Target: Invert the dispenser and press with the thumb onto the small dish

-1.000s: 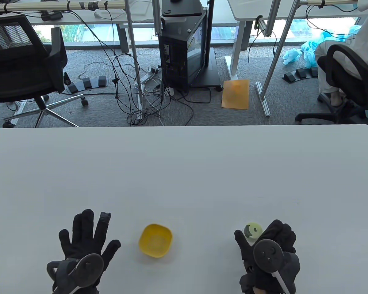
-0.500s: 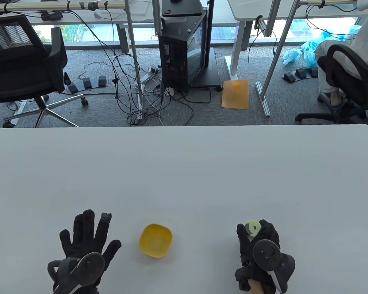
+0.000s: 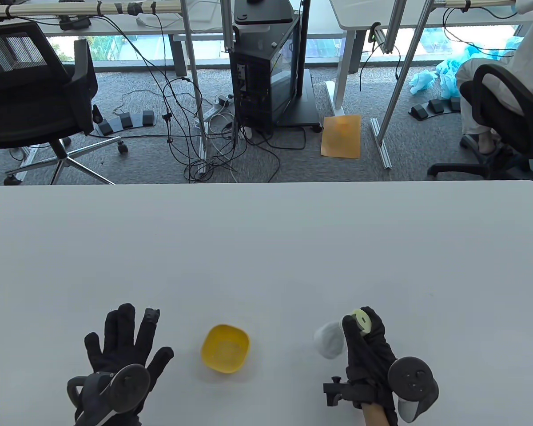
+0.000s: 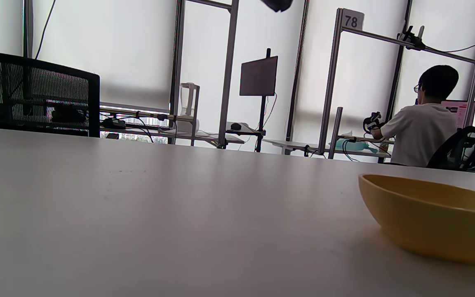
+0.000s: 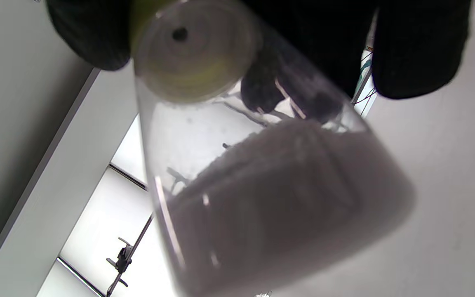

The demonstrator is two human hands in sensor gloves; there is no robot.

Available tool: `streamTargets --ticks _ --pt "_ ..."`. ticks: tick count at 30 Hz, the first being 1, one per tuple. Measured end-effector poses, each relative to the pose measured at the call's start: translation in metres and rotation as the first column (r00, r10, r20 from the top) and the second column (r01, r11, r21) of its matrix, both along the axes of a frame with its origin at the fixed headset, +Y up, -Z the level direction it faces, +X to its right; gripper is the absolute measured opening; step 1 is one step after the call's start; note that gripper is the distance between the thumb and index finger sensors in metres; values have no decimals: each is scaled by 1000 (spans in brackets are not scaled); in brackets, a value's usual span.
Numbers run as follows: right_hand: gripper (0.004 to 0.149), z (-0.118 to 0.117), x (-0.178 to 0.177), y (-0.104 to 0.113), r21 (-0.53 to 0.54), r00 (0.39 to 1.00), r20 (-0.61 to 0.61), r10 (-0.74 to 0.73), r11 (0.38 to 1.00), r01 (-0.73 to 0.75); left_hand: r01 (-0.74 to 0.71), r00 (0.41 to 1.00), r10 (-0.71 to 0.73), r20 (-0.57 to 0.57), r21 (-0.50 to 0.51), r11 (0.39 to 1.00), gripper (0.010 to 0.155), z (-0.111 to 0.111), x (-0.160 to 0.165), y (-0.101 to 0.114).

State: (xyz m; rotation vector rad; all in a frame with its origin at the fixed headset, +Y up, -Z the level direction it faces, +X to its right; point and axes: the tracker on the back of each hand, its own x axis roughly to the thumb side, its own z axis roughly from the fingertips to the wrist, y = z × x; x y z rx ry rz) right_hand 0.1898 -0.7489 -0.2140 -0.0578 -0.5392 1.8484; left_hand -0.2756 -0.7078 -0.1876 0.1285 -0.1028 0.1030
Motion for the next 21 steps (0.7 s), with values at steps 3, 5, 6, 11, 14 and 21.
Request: streamTargets --ticks 3,5,6,11,14,21 --pt "82 0 -7 -1 35 979 -43 -199 979 200 0 1000 0 -5 -7 1000 78 -1 -1 -1" --pt "82 0 -13 -1 59 937 -58 -344 936 347 0 1000 0 -4 -7 1000 78 -2 0 -1" --pt "82 0 -15 0 63 925 -57 -376 923 379 2 1000 -2 -3 -8 1000 78 -1 1 -1" --pt "81 -8 -22 25 45 949 -130 -289 954 296 14 1000 -14 0 -17 1000 78 -2 4 -3" --pt "81 -19 -29 52 12 968 -206 -142 989 147 23 1000 -23 -2 -21 1000 78 -3 5 -5" --pt "81 -55 -75 116 -93 803 -549 234 937 -337 30 999 -30 -13 -28 999 78 -3 4 -4"
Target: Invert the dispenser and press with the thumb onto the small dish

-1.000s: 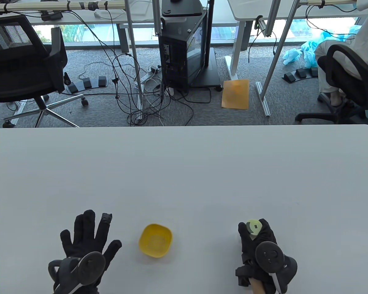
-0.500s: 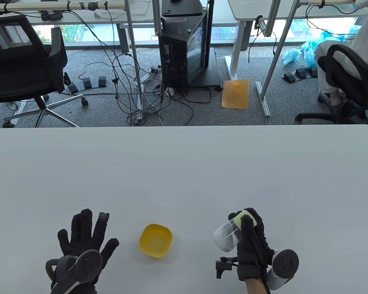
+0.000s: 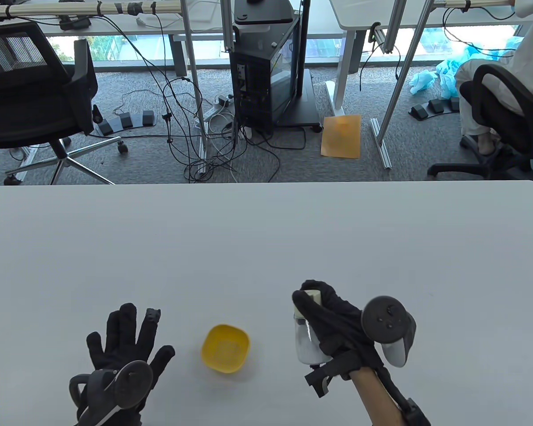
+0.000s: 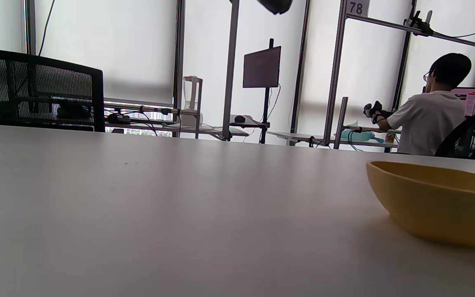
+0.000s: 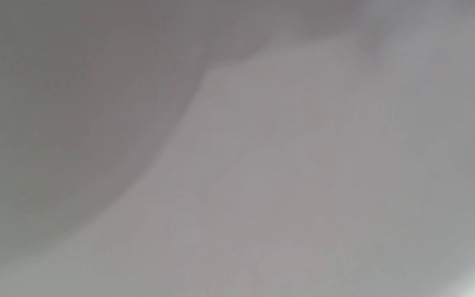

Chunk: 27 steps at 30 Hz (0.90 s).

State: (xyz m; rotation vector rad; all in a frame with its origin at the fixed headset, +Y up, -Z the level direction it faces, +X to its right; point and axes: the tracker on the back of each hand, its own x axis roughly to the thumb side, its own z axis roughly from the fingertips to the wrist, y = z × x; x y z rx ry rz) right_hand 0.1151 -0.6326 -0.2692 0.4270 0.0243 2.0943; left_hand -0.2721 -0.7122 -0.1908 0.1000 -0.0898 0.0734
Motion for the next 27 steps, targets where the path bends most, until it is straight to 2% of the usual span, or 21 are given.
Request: streamTargets --ticks 2,4,6,7,10,12,13,14,17,20,22,27 --pt "82 -14 -23 14 -72 978 -121 168 982 -177 1 1000 -1 -3 0 1000 78 0 -1 0" --pt "82 -25 -41 20 -120 937 -216 274 945 -304 4 1000 -4 -6 -5 1000 78 -1 -1 0" --pt "82 -42 -69 22 -192 835 -348 425 840 -508 7 1000 -7 -9 -5 1000 78 -1 -2 0" --pt "82 -46 -76 21 -207 801 -385 460 802 -560 8 1000 -8 -10 -6 1000 78 -1 -2 0" --pt "82 -62 -110 7 -265 640 -545 542 612 -745 14 1000 -14 -12 -11 1000 78 -2 -2 0" --pt "82 -67 -126 -4 -270 574 -605 552 536 -800 20 1000 -21 -14 -15 1000 78 -3 -2 1" --pt "82 -72 -140 -14 -262 512 -652 559 467 -845 24 1000 -24 -15 -17 1000 78 -3 -2 1" --pt "82 -73 -144 -18 -258 492 -666 561 445 -857 25 1000 -26 -17 -19 999 78 -4 -2 1" --pt "83 -82 -173 -48 -230 384 -730 565 326 -917 33 999 -34 -22 -28 999 78 -4 -3 0" --pt "83 -85 -192 -72 -218 319 -782 536 244 -945 32 999 -33 -27 -39 999 78 -5 -5 0" --pt "84 -84 -199 -79 -196 282 -794 538 212 -957 29 999 -31 -30 -45 999 78 -5 -6 0" --pt "83 -82 -205 -82 -180 266 -798 540 208 -961 28 999 -30 -29 -54 998 78 -5 -6 0"
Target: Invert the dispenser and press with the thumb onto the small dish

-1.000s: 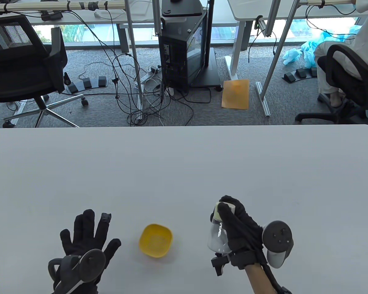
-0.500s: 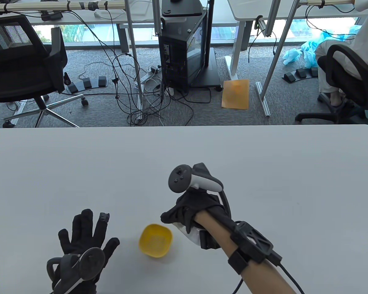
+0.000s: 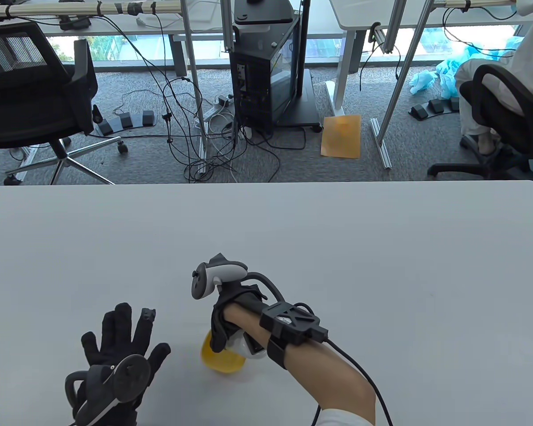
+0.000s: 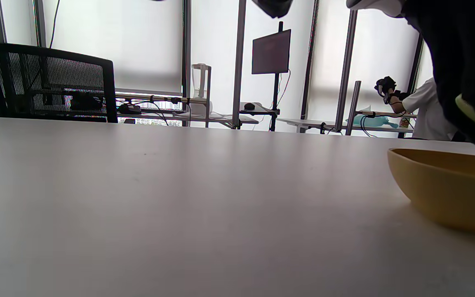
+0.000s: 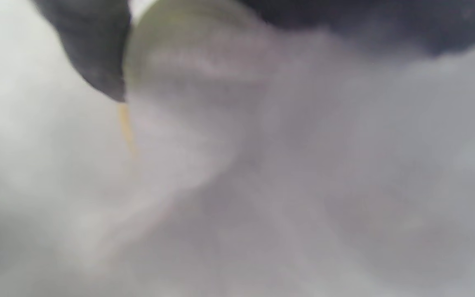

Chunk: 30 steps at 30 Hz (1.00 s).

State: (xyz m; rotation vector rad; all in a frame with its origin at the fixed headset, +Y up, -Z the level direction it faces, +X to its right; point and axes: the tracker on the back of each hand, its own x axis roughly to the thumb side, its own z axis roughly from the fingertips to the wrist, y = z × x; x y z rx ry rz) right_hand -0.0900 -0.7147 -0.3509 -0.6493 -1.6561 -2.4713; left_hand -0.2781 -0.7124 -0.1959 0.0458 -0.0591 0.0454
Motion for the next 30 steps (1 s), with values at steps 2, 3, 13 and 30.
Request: streamTargets --ticks 2,3,13,30 --pt "82 1 0 4 28 1000 -8 -2 1000 2 2 1000 -2 2 -3 1000 78 0 0 0" --pt "82 1 1 5 40 1000 -12 2 999 -1 3 1000 -3 2 -4 1000 78 0 0 -1" --pt "74 12 0 20 222 993 -110 39 975 -14 12 1000 -12 3 -8 1000 78 0 3 -2" --pt "79 45 54 71 425 886 -116 -448 784 452 7 1000 -7 23 0 1000 78 3 8 -5"
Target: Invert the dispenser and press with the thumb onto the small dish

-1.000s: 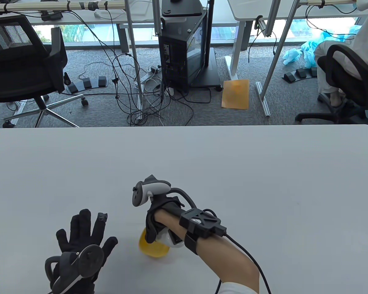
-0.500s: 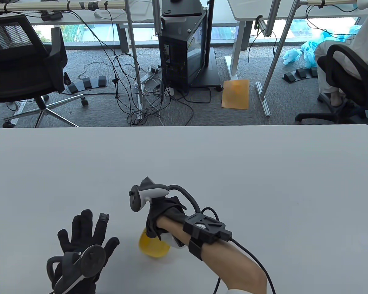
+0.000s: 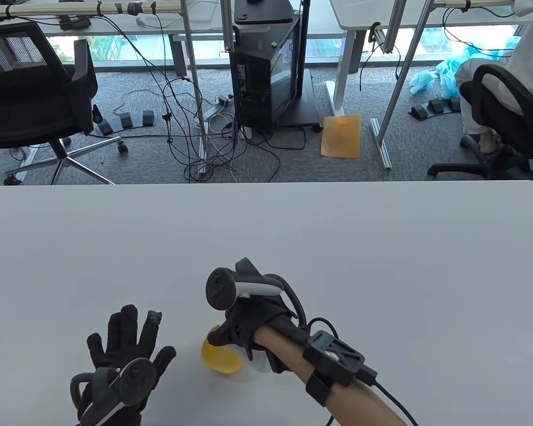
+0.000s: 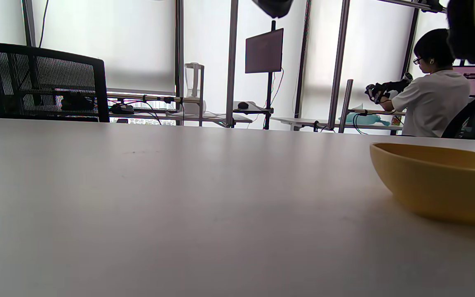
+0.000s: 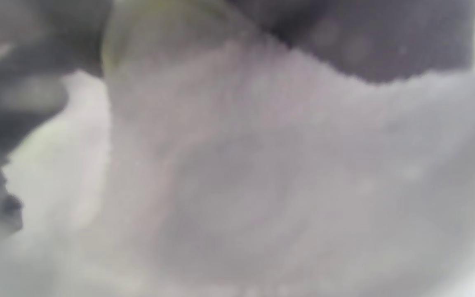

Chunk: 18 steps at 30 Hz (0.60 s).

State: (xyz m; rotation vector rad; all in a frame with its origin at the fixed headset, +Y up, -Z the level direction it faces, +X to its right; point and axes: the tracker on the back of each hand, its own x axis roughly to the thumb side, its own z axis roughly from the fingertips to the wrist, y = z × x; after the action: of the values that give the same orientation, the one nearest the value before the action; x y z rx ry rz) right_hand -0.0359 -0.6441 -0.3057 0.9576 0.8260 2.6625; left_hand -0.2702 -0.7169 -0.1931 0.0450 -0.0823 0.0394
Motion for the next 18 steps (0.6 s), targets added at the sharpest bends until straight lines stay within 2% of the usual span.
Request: streamTargets --ticks 3,6,8,10,11,13,14,15,18 --pt "79 10 26 14 136 981 44 -189 974 181 -4 1000 4 -1 4 1000 78 1 0 0" --pt "79 27 64 25 311 926 81 -368 892 328 -3 1000 3 -3 7 1000 78 0 0 0" --pt "78 41 90 27 425 877 99 -470 817 390 1 1000 -1 -5 8 1000 78 0 0 -1" --pt "79 57 114 23 544 813 89 -575 712 444 3 1000 -3 -6 7 1000 78 0 0 0" --pt "79 62 123 20 575 797 89 -598 684 449 4 1000 -4 -6 9 1000 78 0 0 0" --pt "79 77 147 8 671 747 48 -663 575 468 5 1000 -5 -6 18 1000 78 0 -1 0" --pt "79 81 153 5 698 735 35 -677 543 466 4 1000 -4 -6 21 1000 78 -1 -1 0" --pt "79 88 164 -4 754 708 16 -706 473 455 3 1000 -3 -5 22 1000 78 -1 -1 0" --pt "79 98 183 -22 838 644 -27 -764 334 432 9 1000 -9 -2 26 1000 78 -1 0 0"
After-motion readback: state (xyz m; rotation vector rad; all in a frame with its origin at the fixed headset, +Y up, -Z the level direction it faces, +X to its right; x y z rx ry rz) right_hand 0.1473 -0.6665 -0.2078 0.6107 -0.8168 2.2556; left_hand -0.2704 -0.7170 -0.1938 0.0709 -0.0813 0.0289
